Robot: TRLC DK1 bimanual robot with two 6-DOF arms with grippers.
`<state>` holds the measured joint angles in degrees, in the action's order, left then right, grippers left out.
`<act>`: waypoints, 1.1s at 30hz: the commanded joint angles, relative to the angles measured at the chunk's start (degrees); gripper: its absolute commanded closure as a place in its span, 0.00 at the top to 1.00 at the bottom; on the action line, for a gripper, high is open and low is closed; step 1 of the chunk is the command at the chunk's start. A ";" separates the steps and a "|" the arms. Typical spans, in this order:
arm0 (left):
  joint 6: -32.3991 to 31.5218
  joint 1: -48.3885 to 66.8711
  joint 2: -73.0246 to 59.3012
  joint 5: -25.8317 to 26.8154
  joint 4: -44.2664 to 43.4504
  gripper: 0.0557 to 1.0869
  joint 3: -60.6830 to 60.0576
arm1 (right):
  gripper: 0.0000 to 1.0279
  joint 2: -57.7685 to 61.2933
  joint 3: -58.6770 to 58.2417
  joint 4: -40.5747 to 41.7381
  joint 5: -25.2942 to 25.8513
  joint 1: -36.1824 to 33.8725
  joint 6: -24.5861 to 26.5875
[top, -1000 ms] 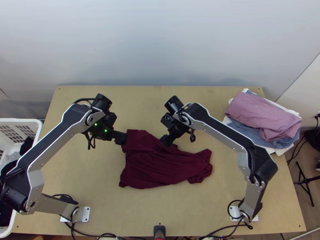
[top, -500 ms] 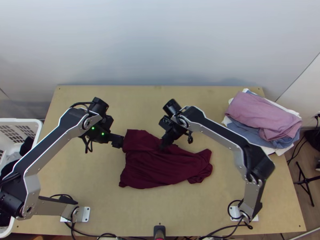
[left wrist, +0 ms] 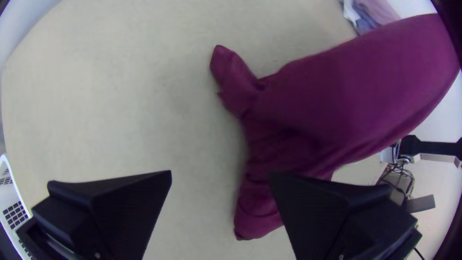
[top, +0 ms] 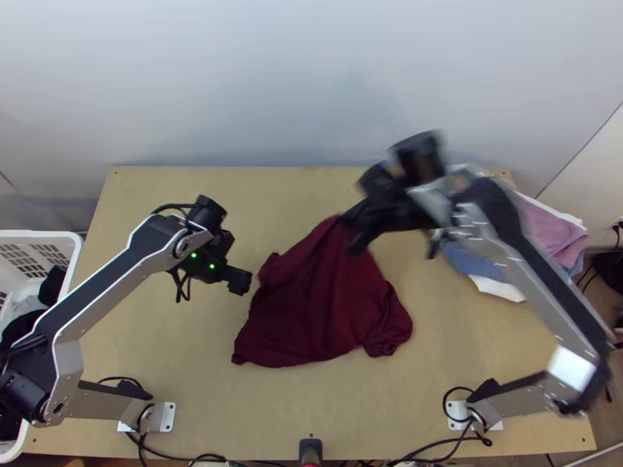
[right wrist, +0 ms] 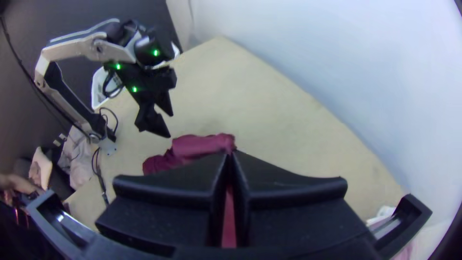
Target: Fold the t-shirt
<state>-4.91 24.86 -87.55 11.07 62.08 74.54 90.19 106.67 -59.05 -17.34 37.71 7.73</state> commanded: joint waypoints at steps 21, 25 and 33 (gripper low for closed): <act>-1.77 11.52 -9.31 -1.31 -3.46 0.95 8.16 | 0.03 -25.24 -16.06 -3.53 4.25 -37.80 5.28; -4.41 13.90 -13.44 -3.34 -9.79 0.95 10.71 | 0.03 -26.74 -19.22 -3.18 4.25 -36.13 4.75; -5.29 19.26 -21.17 -4.30 -16.56 0.86 13.44 | 0.03 -27.79 -19.92 -3.09 4.25 -36.31 4.05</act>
<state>-9.28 39.92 -103.07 7.60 50.54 85.67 63.94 88.62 -62.04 -13.06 1.43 12.23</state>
